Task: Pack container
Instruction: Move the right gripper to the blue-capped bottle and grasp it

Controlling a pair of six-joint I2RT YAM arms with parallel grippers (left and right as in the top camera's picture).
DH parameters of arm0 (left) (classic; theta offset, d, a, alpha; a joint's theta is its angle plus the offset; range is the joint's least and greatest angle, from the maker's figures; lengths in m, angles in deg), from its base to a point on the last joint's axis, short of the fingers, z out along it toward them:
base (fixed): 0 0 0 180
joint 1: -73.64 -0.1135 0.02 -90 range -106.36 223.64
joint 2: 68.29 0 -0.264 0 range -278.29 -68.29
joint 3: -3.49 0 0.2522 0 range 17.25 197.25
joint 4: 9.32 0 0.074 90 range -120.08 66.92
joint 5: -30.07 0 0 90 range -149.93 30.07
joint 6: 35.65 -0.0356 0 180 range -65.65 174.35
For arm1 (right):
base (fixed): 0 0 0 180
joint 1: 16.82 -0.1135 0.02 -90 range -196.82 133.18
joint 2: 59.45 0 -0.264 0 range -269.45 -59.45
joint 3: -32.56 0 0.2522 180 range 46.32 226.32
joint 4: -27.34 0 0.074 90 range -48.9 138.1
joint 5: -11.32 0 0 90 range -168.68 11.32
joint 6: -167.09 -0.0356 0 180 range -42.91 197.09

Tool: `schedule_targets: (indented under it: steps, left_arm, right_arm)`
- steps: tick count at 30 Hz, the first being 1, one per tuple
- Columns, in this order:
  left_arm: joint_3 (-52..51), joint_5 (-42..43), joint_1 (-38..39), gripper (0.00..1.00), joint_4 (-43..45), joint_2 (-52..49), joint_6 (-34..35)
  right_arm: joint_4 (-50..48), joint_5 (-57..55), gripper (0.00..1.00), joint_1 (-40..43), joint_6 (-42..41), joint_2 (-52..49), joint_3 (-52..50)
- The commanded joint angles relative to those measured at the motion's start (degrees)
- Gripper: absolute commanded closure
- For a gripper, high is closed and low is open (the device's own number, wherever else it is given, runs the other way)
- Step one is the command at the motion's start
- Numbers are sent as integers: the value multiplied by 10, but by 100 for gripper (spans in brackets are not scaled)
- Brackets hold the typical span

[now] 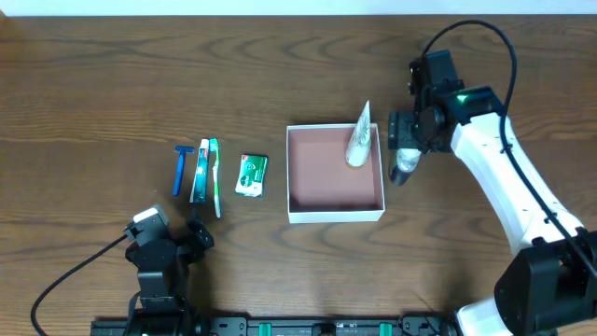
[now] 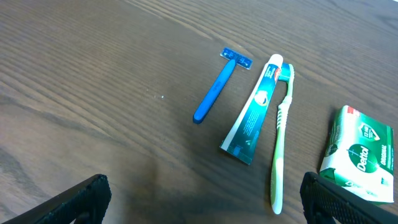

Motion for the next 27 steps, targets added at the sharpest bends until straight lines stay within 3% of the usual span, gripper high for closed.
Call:
schedule_targets:
  steps: [1,10,18,27]
  left_arm:
    - [-10,-1,-3,2,-1,4,1]
    - [-10,-1,-3,2,-1,4,1]
    - [-10,-1,-3,2,-2,4,1]
    - [-10,-1,-3,2,-1,4,1]
  right_arm:
    - [-19,1,24,1,3,5,-30]
    - [-48,0,46,1,-6,5,-60]
    - [-41,-17,54,1,2,45,-40]
    - [22,-17,64,-6,17,180,16]
